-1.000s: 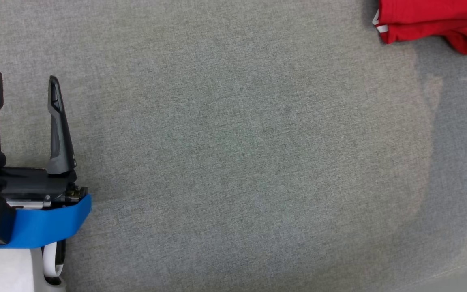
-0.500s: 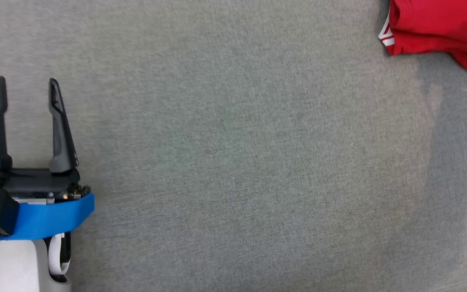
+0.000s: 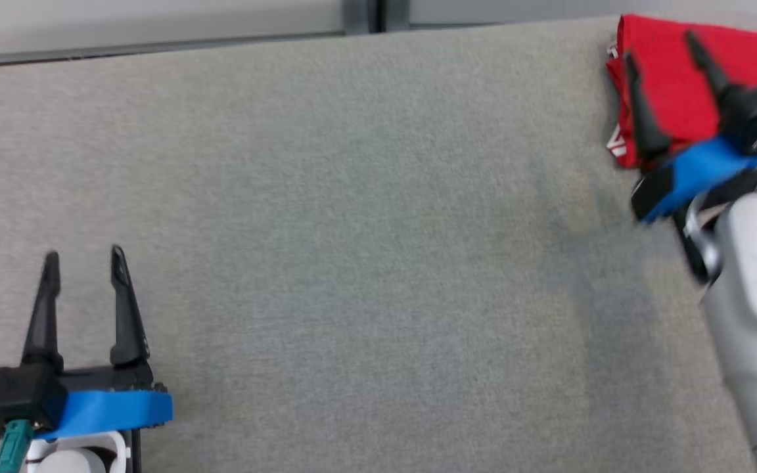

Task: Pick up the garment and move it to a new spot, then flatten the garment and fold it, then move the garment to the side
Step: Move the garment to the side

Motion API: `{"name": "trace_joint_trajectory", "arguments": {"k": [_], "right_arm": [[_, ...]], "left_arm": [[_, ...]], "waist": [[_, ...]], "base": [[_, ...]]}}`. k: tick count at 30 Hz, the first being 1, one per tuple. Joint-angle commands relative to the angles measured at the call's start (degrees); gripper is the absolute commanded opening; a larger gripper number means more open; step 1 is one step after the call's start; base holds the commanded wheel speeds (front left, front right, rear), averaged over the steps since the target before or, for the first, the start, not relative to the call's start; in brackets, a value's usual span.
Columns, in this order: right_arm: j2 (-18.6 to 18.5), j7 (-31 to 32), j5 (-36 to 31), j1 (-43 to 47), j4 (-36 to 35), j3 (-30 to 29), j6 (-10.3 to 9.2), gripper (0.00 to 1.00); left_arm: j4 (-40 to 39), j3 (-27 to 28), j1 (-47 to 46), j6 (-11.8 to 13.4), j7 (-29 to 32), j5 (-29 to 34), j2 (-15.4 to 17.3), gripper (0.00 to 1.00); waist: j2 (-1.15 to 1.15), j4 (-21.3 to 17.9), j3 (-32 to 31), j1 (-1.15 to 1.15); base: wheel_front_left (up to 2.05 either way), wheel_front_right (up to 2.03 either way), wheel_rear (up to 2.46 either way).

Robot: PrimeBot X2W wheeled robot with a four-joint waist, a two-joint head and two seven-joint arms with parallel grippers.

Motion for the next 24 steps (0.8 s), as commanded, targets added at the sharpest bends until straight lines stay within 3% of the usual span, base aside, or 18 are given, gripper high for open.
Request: {"name": "trace_joint_trajectory", "arguments": {"k": [1,9,24], "right_arm": [[1.3,-0.2,0.6,3.5,-2.6,0.6,0.01,1.00],[5.4,-0.2,2.7,18.7,-10.9,0.6,0.01,1.00],[10.2,-0.2,2.5,41.3,-20.0,-6.6,0.01,1.00]], "left_arm": [[0.9,0.4,1.0,-0.1,-0.1,-0.4,-0.3,1.00],[4.5,0.5,3.9,-0.5,-0.1,-0.3,-1.1,1.00],[10.2,-0.4,9.3,-0.9,-0.1,-0.2,-1.6,1.00]], "waist": [[0.01,0.4,-1.8,0.02],[0.01,3.4,-8.0,0.02],[0.01,4.9,-16.6,0.02]], "base": [[0.00,0.00,0.00],[0.00,0.00,0.00],[0.00,0.00,0.00]]}}
